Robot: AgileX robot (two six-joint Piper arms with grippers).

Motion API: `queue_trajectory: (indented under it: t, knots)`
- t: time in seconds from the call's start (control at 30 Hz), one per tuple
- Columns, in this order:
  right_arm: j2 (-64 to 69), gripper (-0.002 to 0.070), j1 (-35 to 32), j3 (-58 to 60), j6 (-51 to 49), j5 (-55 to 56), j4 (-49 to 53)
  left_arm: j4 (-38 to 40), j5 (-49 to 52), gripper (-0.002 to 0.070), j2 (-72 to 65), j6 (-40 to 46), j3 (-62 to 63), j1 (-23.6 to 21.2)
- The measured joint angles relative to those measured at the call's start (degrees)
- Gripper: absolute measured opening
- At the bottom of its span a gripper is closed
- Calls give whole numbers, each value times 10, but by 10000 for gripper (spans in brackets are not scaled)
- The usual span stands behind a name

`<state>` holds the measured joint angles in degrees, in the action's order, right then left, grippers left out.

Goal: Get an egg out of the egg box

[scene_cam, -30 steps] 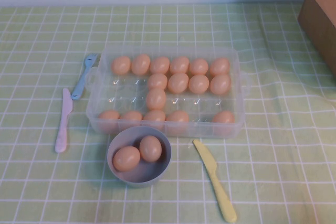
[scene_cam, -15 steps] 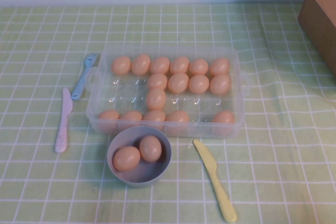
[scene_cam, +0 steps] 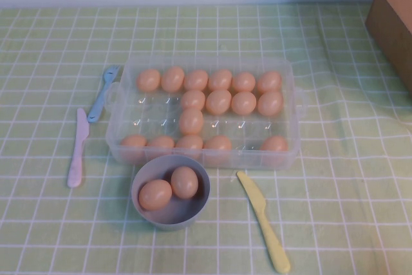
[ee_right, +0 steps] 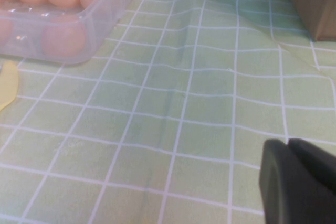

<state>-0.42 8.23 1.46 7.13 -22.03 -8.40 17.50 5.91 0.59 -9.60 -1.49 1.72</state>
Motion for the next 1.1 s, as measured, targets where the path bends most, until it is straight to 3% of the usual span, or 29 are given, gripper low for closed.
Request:
queue_trajectory:
  t: [0.17,0.4,0.67,0.93,1.1]
  knots:
    - [0,-17,0,0,0,0,0,13,19,-5,-2,-8,17,0]
    - [0,-17,0,0,1,0,0,-44,154,-5,-135,-4,186,0]
    - [0,-17,0,0,1,0,0,-57,301,-5,-337,119,358,0]
    - [0,-17,0,0,1,0,0,-12,416,-5,-554,312,499,0]
    - [0,-17,0,0,1,0,0,0,440,-5,-667,359,569,41]
